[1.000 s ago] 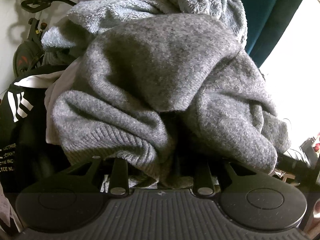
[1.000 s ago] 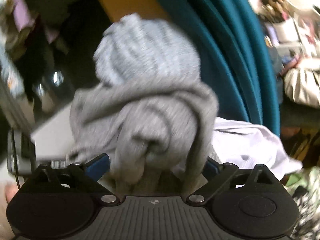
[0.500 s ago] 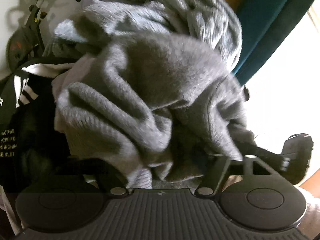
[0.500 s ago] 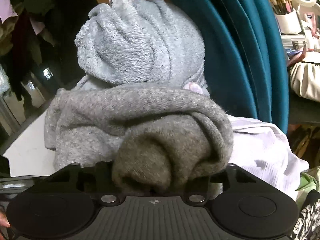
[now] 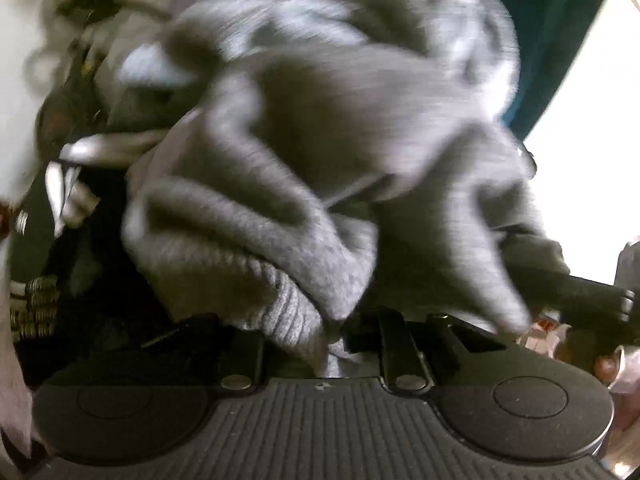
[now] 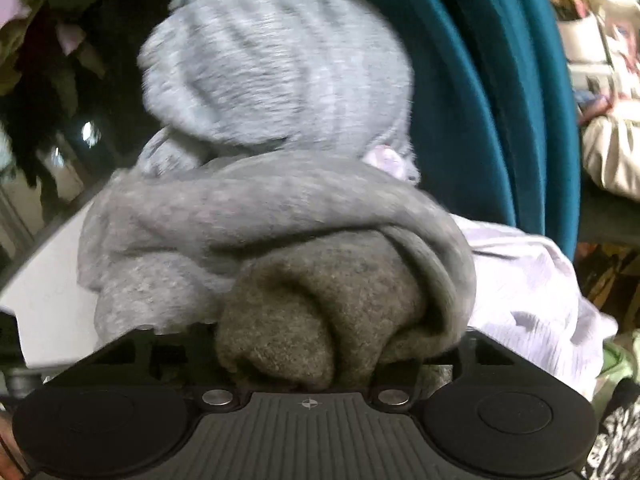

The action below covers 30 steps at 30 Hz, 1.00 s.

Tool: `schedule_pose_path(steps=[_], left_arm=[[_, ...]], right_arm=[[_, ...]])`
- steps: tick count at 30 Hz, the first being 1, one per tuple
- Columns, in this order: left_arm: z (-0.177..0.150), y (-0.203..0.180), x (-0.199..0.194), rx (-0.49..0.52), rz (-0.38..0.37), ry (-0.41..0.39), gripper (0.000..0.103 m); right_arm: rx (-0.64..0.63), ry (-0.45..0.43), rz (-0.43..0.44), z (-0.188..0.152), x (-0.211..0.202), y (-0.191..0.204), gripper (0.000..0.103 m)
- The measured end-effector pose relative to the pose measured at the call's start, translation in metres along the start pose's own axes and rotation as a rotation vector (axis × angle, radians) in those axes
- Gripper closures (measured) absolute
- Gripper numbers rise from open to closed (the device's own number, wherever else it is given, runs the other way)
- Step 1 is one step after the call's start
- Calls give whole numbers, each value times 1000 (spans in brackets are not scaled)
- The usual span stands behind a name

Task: Fold clothes

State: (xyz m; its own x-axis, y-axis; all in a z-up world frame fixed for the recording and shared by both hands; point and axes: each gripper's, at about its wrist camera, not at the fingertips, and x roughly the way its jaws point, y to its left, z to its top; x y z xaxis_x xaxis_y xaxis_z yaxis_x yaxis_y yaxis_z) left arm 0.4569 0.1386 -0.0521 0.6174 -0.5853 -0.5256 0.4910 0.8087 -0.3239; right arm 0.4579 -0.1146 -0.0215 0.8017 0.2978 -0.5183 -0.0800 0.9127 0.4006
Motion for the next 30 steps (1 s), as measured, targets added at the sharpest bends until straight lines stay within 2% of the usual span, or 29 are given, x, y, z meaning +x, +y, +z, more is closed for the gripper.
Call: schedule_pose_path(steps=[2,4,9,14,16,19,22,30], left_arm=[[1,-23,-14,116,2,-29,88],[2,-35,-30,156,8,-45,88],[-4,-33,-66,91,19,-47,88],[-17,-34,-92,58,-6,-35,88],[-19,-28,-96,24,-35,-28,88],[-21,-25,-91,34,-62,-23,88],[-23,-34,-87,79,-78,-12,88],[-42,-69,-83,104,-120,15,88]], right_arm=[[-71,0,2,-1,-6,17,73],[-109,-5,36,-3,-15,29,79],[-113,-20,128,-8,-41,44,81],[-205,-17,141,-20,-58,68,81],[-222,-18,137,-22,-63,74,81],[-224,-19,126,-25,-72,78,81],[-227,-19,78,-31,-85,78,82],[-218,-24,-32,-51,-120,72,82]])
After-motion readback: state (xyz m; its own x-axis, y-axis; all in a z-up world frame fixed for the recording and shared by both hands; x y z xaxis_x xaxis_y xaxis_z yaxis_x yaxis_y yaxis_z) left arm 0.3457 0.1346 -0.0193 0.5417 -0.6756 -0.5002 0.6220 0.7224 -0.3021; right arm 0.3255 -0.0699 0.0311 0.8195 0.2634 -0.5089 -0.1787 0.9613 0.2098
